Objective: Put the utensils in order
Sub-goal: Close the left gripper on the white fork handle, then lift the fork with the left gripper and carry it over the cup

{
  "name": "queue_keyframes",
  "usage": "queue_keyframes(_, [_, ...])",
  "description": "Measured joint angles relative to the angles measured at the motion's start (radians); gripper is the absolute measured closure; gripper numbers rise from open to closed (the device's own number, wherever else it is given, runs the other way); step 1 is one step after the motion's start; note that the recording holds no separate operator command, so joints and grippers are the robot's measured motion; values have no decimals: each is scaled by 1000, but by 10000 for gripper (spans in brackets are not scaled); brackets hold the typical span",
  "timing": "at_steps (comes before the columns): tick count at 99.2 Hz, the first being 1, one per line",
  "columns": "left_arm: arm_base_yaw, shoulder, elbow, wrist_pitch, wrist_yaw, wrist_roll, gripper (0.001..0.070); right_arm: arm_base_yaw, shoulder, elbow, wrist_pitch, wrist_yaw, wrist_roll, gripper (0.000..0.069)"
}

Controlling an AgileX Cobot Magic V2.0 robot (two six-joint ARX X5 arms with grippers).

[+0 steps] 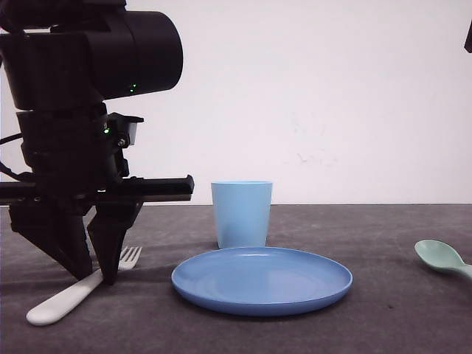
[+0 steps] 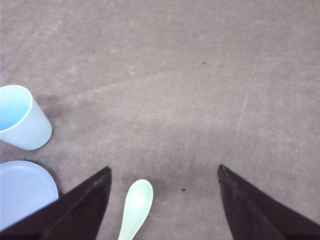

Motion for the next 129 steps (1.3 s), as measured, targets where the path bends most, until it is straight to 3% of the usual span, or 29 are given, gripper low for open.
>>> queue_keyframes(27, [1, -11, -1, 13, -59, 5, 663, 0, 0, 0, 0, 0, 0, 266])
queue_keyframes(55, [1, -148, -1, 127, -78, 65, 664, 0, 0, 0, 0, 0, 0, 266])
queue_keyframes(67, [1, -221, -2, 226, -82, 124, 664, 0, 0, 0, 0, 0, 0, 266])
queue_keyframes(89, [1, -282, -2, 523, -83, 311, 664, 0, 0, 0, 5, 0, 0, 266])
queue_keyframes(109, [1, -217, -2, 791, -82, 451, 664, 0, 0, 0, 31, 0, 0, 266])
queue_keyframes(129, [3, -81, -2, 1032, -62, 524, 664, 0, 0, 0, 53, 0, 0, 266])
